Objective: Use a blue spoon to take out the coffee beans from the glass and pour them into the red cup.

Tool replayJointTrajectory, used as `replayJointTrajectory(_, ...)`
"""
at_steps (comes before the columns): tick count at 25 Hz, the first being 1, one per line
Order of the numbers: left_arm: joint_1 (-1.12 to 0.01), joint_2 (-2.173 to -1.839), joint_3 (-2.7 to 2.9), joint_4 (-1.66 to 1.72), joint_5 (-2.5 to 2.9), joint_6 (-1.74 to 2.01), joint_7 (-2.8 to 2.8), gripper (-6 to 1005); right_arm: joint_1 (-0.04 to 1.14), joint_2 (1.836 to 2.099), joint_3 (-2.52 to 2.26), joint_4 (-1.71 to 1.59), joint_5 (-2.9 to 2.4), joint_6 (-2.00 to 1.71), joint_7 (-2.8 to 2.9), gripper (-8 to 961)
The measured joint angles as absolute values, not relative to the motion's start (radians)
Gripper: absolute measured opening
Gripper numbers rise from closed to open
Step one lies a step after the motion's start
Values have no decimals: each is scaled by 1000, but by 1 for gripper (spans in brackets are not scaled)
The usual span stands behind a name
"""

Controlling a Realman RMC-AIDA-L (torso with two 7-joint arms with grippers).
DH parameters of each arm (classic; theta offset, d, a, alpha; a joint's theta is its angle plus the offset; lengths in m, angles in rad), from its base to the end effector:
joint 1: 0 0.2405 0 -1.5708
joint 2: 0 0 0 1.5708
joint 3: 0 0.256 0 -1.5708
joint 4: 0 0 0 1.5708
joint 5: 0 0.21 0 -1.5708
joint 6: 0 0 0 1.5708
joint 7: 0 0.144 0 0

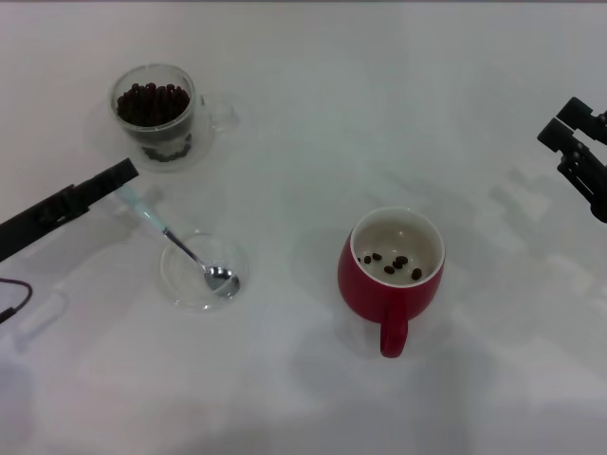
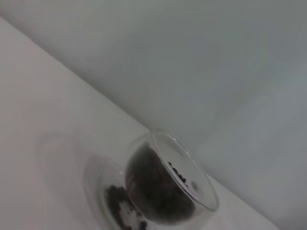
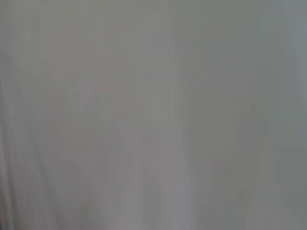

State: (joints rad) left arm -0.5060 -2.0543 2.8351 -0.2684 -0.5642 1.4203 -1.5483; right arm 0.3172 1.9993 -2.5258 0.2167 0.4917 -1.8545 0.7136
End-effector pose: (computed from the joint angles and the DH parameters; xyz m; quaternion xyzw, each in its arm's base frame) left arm -0.3409 0.2907 -0.0229 -0.7308 -0.5510 -0.3538 0.1927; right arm 0.3439 0.2191 0.0274 -0.8051 0.2071 0.4252 0.3578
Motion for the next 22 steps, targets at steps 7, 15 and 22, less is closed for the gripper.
replayJointTrajectory(7, -492, -2033, 2837, -290, -603, 1428, -1537, 582, 326, 1999, -2526, 215, 492, -1853, 718, 436)
replayJointTrajectory(15, -427, -2018, 2841, -438, -816, 1570, -1308, 604, 330, 1999, -2520, 209, 494, -1863, 715, 471)
replayJointTrajectory(22, -287, -2018, 2834, -522, -1099, 1601, -1055, 596, 317, 1997, -2519, 218, 563, -1865, 672, 502)
